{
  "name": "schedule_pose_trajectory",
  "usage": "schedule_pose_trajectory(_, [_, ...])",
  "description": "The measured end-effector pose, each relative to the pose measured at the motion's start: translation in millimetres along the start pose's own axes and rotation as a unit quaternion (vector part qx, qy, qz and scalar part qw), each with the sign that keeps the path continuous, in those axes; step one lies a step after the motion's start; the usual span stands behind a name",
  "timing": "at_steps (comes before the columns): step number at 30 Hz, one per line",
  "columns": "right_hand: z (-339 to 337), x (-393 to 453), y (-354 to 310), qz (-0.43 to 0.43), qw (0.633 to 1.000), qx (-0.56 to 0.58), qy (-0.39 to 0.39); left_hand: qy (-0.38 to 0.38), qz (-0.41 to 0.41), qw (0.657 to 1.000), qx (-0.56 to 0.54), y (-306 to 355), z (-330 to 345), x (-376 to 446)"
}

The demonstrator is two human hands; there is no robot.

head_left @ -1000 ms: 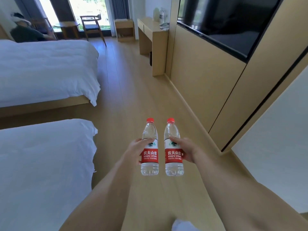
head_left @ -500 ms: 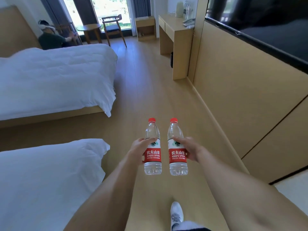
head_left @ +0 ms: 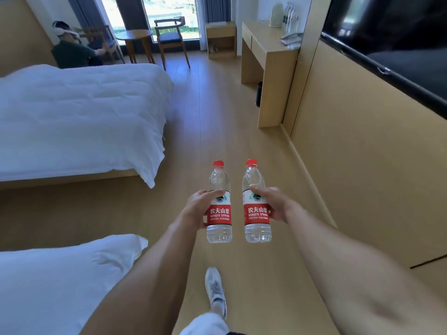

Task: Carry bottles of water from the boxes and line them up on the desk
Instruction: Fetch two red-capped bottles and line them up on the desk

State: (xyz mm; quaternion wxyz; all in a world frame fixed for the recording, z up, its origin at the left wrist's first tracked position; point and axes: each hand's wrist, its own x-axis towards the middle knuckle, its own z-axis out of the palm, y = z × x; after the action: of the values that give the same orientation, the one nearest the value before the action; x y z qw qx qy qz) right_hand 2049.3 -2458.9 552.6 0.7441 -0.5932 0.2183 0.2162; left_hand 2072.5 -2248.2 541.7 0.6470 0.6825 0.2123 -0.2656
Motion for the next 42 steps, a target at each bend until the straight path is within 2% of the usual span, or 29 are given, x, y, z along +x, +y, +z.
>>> schedule_pose_trajectory(9, [6.9, 154.8, -107.7, 0.0, 0.998, -0.004, 0.057, -0.031, -0.015, 0.999, 0.005, 113.2, -10.8, 164.9])
schedule_pose_trajectory(19, [19.1, 293.2, -218.0, -0.002, 0.997, 0.017, 0.08, -0.052, -0.027, 0.998, 0.025, 243.9, -21.7, 311.2])
schedule_pose_trajectory(28, [10.9, 432.7, -299.1, 0.004, 0.998, 0.003, 0.056, -0.032, -0.021, 0.999, 0.031, 331.2, -19.3, 434.2])
schedule_pose_trajectory(42, [-3.4, 670.1, -481.8, 0.024, 0.999, -0.017, -0.014, 0.01, -0.014, 1.0, 0.011, 528.4, -10.2, 626.7])
